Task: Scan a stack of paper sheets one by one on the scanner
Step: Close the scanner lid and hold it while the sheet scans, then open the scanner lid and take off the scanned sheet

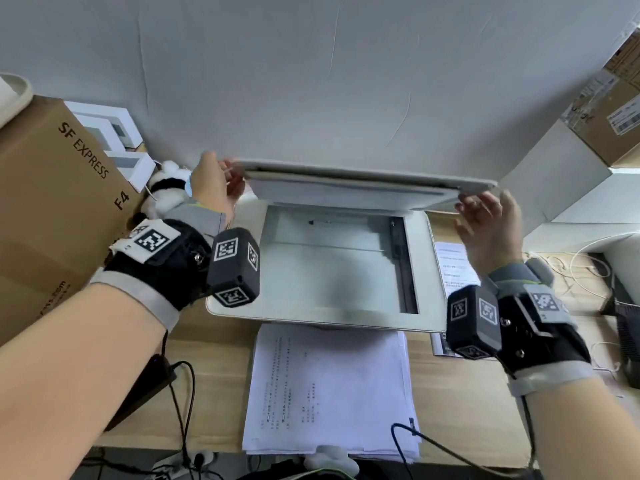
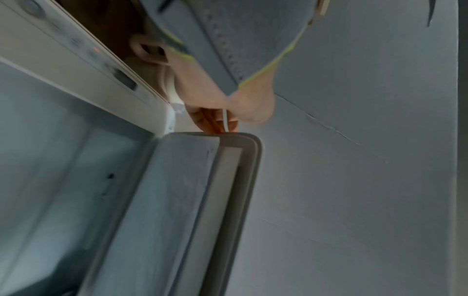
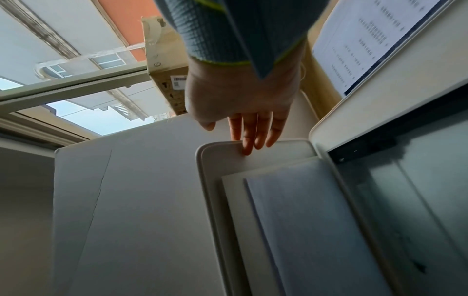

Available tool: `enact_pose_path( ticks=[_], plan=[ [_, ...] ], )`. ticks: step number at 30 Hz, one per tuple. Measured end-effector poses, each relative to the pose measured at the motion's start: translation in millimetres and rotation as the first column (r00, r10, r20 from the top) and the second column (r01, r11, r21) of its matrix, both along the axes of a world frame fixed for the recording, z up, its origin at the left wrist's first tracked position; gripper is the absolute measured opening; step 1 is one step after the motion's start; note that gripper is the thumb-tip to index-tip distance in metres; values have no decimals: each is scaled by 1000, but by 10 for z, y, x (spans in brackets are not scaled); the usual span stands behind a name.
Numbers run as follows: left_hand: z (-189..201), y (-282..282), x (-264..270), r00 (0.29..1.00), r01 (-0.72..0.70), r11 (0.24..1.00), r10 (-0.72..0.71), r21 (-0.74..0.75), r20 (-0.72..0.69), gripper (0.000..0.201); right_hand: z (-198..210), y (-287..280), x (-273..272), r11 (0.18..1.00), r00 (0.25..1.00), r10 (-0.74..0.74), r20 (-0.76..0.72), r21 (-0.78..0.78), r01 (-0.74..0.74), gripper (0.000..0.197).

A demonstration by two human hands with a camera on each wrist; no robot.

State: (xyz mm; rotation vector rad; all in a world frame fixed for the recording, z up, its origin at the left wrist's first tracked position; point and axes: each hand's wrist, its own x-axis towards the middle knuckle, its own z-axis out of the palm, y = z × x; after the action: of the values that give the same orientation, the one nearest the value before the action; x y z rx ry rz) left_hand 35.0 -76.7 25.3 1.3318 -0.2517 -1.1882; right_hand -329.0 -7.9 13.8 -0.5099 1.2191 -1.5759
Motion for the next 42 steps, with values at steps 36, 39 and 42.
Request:
enact_pose_path(
  ticks=[36, 39, 42],
  plan=[
    [-167, -465, -165, 909, 371, 902, -401, 220, 115, 38, -162, -974, 161, 944, 970, 207, -129, 286, -163, 25],
    [-123, -514, -199, 893, 382, 896, -421, 226, 158, 40, -93, -1032, 191, 944, 971, 200, -132, 293, -155, 23],
    [-148, -511, -197, 896, 375, 887, -422, 271, 141, 49, -57, -1042, 214, 942, 975, 173, -139, 314, -122, 23]
  ],
)
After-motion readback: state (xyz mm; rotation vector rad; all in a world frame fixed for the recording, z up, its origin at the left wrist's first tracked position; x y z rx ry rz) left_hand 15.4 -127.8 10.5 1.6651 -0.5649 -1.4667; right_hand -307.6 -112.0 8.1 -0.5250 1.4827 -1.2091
